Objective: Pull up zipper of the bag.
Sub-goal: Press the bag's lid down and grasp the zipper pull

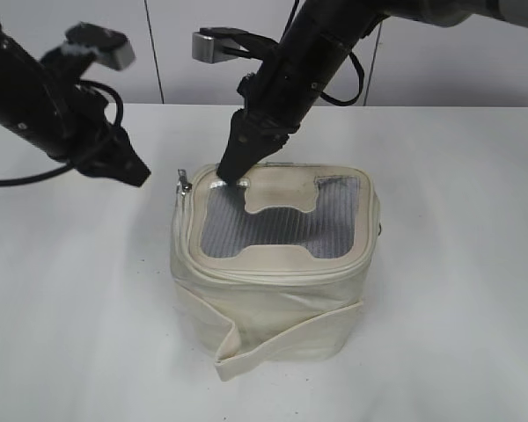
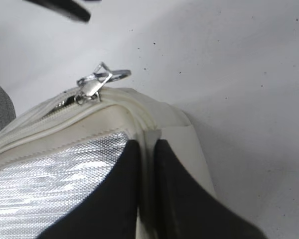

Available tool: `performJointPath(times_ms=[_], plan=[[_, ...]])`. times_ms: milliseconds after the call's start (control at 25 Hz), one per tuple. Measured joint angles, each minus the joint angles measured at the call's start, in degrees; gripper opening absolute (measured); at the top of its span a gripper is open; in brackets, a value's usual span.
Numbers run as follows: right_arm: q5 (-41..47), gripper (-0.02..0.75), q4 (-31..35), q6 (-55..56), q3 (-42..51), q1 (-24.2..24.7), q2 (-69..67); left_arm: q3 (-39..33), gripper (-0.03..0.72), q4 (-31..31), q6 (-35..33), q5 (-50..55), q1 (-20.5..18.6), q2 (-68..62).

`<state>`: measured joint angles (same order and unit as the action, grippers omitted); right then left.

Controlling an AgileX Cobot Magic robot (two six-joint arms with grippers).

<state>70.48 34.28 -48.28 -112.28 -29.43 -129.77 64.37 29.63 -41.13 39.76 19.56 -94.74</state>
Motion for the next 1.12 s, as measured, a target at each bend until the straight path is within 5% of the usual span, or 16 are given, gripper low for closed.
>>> performJointPath(times_ms=[160,440,760,960,1120], plan=[[0.0,0.057,-0.1,0.3,0.0,0.0,0.0,0.5,0.197,9.8,1.2,-4.0,-1.2,1.5],[0.0,0.057,-0.1,0.4,0.0,0.0,0.0,3.5,0.323,18.1,2.0,2.5,-1.1,-1.4],[0.0,0.057,-0.1,1.2,0.0,0.0,0.0,7.8,0.328,14.9,16.4,10.1,-1.1,-6.9],[0.0,0.057,-0.2,1.4,0.0,0.0,0.0,10.0,0.328,13.4,19.4,14.1,-1.1,-10.5],[0.0,0.057,-0.2,1.5,0.0,0.0,0.0,10.9,0.228,12.7,20.6,15.3,-1.1,-11.9]])
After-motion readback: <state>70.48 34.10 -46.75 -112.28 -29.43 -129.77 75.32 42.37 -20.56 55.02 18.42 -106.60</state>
